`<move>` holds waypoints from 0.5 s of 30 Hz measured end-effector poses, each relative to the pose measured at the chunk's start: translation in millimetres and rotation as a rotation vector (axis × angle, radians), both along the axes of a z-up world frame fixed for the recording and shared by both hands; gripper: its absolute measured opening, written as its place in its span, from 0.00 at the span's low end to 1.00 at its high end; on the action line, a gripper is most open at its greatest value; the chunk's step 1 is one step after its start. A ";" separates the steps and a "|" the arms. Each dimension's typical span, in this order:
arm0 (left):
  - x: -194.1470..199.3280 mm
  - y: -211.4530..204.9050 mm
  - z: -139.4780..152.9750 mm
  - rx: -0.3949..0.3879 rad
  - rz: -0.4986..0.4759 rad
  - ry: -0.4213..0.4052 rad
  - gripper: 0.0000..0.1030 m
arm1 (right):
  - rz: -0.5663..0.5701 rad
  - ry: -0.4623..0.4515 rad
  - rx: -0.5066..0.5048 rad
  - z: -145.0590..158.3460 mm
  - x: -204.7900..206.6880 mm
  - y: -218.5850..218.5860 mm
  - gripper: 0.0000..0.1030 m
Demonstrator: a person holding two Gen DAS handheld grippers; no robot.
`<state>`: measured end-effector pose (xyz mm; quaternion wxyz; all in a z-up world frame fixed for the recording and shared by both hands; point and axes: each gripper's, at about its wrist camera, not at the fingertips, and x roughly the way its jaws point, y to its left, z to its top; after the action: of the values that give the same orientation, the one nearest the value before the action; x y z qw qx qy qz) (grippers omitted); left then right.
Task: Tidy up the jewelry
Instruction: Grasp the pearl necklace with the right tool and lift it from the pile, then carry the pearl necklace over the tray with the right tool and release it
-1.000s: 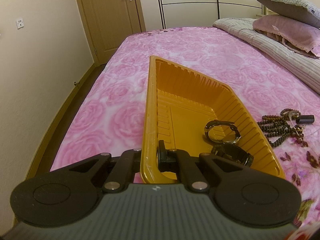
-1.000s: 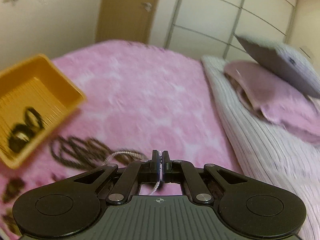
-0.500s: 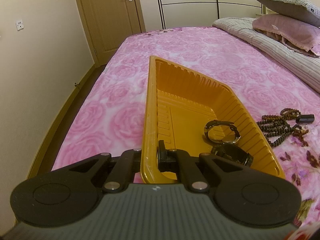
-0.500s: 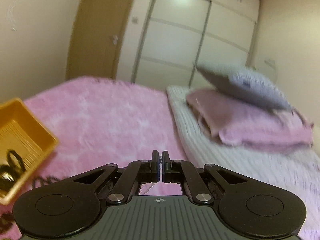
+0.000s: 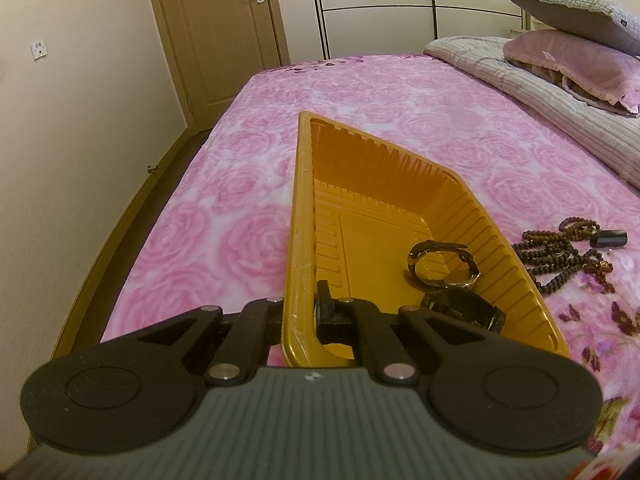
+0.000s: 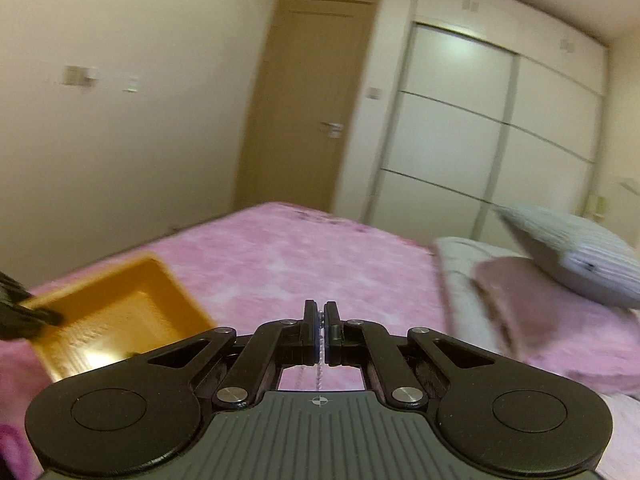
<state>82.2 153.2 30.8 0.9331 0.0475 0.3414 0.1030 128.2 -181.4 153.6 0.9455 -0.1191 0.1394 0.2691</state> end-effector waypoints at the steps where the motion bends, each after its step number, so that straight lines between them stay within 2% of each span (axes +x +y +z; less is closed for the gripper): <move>1: -0.1 0.4 0.1 -0.001 -0.001 0.000 0.04 | 0.033 0.003 0.006 2.2 -0.8 6.8 0.02; 7: -0.6 0.8 0.4 -0.005 -0.003 -0.001 0.04 | 0.241 0.014 0.054 20.0 -2.0 63.1 0.02; 10: -0.8 1.9 0.0 -0.010 -0.003 -0.004 0.04 | 0.335 0.000 0.019 19.6 -0.7 97.9 0.02; 15: -1.7 4.2 -1.0 -0.018 -0.007 -0.005 0.04 | 0.457 0.042 -0.038 3.3 16.1 149.5 0.02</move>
<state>80.5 157.5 29.8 0.9347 0.0401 0.3396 0.0970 144.3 -31.8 156.9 0.8545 -0.1600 0.1334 0.4758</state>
